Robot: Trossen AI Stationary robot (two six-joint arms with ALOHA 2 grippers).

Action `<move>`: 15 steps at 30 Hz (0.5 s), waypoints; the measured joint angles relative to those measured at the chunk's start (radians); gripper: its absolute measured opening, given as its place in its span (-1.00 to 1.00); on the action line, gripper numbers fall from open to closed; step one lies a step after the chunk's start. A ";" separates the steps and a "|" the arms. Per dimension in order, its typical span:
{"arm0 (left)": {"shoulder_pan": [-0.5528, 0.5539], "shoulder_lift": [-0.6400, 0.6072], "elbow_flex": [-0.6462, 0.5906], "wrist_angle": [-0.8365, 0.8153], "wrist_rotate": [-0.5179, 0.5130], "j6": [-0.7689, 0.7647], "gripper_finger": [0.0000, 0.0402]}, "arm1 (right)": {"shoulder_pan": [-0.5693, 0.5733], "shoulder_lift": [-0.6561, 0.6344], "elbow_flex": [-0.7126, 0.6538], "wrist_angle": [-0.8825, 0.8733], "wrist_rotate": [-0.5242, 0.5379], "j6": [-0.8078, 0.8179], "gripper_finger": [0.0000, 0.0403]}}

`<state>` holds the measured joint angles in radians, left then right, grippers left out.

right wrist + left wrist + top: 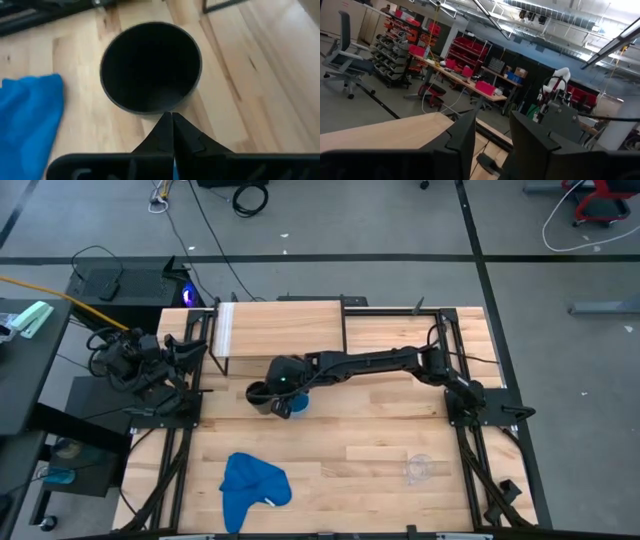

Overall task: Stack small to large cups/mugs on shelf
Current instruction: Adjust the black cup

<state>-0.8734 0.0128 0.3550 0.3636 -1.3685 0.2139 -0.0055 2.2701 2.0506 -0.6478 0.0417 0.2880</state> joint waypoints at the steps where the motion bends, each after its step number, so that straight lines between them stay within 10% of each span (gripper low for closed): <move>1: 0.000 0.000 0.000 0.000 0.000 -0.001 -0.34 | 0.001 0.004 -0.002 -0.012 -0.001 0.000 -1.00; 15: 0.000 0.000 0.000 -0.049 0.000 -0.047 -0.37 | 0.004 0.017 -0.001 0.047 -0.017 0.018 -1.00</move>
<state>-0.8738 0.0128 0.3550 0.3150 -1.3689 0.1665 -0.0013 2.2871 2.0491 -0.6005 0.0250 0.3063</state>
